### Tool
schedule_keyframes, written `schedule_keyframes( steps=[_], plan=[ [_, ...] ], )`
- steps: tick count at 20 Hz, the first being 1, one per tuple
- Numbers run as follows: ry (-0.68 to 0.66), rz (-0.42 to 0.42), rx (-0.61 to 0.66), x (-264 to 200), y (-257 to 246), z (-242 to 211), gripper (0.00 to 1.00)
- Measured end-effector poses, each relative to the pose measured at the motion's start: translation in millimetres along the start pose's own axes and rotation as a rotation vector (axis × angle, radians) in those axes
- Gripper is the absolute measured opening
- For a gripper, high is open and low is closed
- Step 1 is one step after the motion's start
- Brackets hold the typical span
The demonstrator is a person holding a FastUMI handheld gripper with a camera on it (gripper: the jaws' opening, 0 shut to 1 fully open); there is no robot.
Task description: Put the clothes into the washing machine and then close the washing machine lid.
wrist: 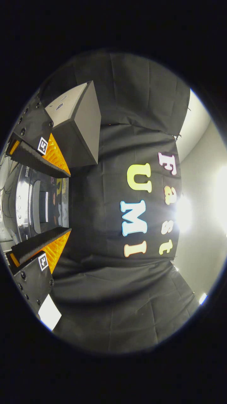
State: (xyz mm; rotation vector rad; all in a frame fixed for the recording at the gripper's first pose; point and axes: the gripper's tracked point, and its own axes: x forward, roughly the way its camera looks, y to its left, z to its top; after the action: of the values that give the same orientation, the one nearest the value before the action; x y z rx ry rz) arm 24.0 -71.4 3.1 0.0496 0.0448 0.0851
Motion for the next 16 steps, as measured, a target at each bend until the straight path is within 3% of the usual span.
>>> schedule_keyframes(
  steps=[16],
  plan=[
    [-0.035, 0.017, -0.01, -25, 34, 12, 0.97]
  ],
)
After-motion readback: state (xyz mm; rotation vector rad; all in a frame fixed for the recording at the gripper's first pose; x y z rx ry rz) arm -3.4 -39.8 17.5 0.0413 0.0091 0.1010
